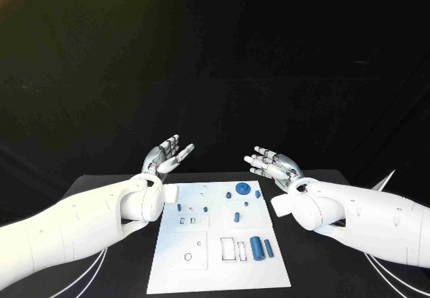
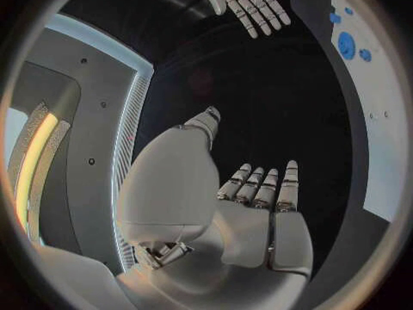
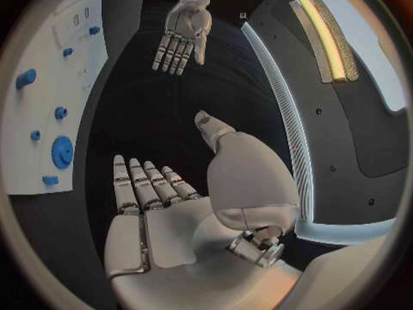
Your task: Assemble the parts on the task board
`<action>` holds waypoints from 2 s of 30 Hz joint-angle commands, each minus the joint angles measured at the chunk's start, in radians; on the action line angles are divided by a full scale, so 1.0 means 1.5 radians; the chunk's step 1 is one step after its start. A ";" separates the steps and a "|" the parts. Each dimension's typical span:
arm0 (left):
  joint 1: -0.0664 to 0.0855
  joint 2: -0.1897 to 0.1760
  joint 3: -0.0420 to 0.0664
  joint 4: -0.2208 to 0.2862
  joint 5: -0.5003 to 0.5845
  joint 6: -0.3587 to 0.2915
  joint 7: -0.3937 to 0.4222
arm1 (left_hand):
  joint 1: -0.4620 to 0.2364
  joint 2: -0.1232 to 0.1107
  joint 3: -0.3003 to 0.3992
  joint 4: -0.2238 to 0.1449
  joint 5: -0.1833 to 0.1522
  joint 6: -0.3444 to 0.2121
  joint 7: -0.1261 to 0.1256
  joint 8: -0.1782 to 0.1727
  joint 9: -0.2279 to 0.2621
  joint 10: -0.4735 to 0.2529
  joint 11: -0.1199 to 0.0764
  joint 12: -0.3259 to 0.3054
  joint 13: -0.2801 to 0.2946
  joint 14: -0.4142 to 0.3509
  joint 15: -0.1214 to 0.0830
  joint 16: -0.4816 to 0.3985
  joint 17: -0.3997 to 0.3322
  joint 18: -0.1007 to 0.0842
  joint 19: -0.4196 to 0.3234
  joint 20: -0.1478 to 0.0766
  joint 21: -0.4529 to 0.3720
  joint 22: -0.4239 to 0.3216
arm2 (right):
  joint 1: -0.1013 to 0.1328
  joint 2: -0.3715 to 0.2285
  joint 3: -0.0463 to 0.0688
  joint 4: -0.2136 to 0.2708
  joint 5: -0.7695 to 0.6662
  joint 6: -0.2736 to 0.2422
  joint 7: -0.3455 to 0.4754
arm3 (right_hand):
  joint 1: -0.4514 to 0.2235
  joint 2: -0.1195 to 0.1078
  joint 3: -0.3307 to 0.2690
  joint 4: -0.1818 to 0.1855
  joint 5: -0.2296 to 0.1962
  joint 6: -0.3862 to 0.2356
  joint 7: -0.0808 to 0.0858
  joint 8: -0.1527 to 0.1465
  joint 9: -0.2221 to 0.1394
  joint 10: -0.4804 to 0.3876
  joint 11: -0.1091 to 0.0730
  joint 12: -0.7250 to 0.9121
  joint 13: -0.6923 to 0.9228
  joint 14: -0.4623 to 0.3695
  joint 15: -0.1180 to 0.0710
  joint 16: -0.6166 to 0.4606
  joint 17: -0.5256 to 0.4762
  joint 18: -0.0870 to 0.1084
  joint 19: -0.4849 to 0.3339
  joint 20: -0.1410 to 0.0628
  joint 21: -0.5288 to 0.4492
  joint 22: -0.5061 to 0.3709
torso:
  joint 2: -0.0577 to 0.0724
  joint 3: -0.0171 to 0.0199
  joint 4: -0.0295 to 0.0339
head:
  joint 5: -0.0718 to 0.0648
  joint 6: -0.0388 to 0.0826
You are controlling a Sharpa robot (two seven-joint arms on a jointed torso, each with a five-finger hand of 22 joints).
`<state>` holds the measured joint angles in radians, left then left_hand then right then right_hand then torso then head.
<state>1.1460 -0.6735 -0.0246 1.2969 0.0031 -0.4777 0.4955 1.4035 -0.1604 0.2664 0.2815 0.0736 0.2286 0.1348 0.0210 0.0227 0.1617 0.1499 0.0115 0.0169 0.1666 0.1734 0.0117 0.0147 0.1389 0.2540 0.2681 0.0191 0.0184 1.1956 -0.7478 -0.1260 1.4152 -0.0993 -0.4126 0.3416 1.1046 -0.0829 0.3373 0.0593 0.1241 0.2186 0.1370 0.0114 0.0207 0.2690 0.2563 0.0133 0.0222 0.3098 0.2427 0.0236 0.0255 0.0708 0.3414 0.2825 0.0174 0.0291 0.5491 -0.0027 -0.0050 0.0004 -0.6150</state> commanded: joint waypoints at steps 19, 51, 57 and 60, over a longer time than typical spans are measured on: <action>0.006 -0.043 -0.001 0.027 -0.004 0.041 0.011 | 0.048 0.027 0.063 -0.026 0.004 0.297 0.073 0.088 0.060 0.408 0.050 0.061 0.031 0.395 0.017 0.103 0.071 0.018 0.305 0.015 0.096 0.045 | 0.035 0.005 -0.016 -0.065 -0.369 -0.010 -0.025 | 0.148 -0.019 0.100 -0.092 0.011 0.412 0.071 0.105 0.067 0.451 -0.036 0.040 0.028 0.415 -0.045 0.072 0.049 0.074 0.319 0.003 0.043 0.025 | 0.015 -0.0087 0.0128 | -0.014 -0.019; 0.027 -0.148 0.013 0.204 -0.036 0.054 0.000 | 0.027 -0.007 0.140 -0.080 0.002 0.416 0.061 0.124 0.080 0.562 0.021 0.039 0.033 0.540 -0.022 0.138 0.142 0.030 0.456 -0.017 0.162 0.054 | 0.074 0.080 -0.014 -0.119 -0.956 0.082 -0.234 | 0.126 -0.107 0.134 -0.055 0.009 0.526 0.007 0.114 0.152 0.608 -0.116 0.035 0.056 0.781 -0.168 0.558 0.529 0.059 0.693 -0.138 0.392 0.281 | 0.076 -0.0296 0.0561 | -0.052 -0.026; 0.034 -0.157 0.014 0.220 -0.036 0.053 -0.001 | 0.026 -0.008 0.141 -0.082 0.001 0.415 0.061 0.123 0.080 0.561 0.022 0.037 0.033 0.537 -0.022 0.136 0.144 0.030 0.459 -0.018 0.165 0.055 | 0.074 0.095 -0.013 -0.135 -0.979 0.099 -0.249 | 0.127 -0.113 0.135 -0.045 0.009 0.516 0.007 0.109 0.176 0.574 -0.112 0.034 0.064 0.795 -0.164 0.762 0.716 0.029 0.721 -0.133 0.629 0.543 | 0.085 -0.0316 0.0634 | -0.058 -0.022; 0.037 -0.161 0.015 0.225 -0.036 0.053 0.000 | 0.025 -0.008 0.141 -0.083 0.001 0.414 0.062 0.122 0.079 0.560 0.022 0.036 0.033 0.535 -0.021 0.134 0.145 0.029 0.460 -0.018 0.167 0.056 | 0.074 0.098 -0.013 -0.142 -0.987 0.109 -0.255 | 0.132 -0.111 0.128 -0.041 0.010 0.511 0.007 0.106 0.187 0.562 -0.111 0.033 0.068 0.799 -0.162 0.818 0.764 0.021 0.724 -0.129 0.704 0.628 | 0.088 -0.0324 0.0664 | -0.061 -0.023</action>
<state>1.1980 -0.9139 -0.0040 1.6277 -0.0502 -0.4008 0.4937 1.4602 -0.1583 0.4569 0.1600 0.0733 0.8470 0.2160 0.1952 0.1280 0.9904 0.1858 0.0755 0.0517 0.9701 0.1414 0.2053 0.2153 0.1705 0.9172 0.2449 0.2515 0.0820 1.3068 -0.6022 -0.1466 1.2071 -1.5706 -0.2607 -0.0357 1.2992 -0.2331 0.5316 -0.0242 0.1241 0.9912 0.1481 0.1832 0.2878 1.1509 0.0937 0.0521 0.1102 1.4630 -0.0071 1.2316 1.1540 0.1210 1.4076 0.0876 1.0533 0.9544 0.6733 -0.0495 0.0874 -0.0867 -0.6489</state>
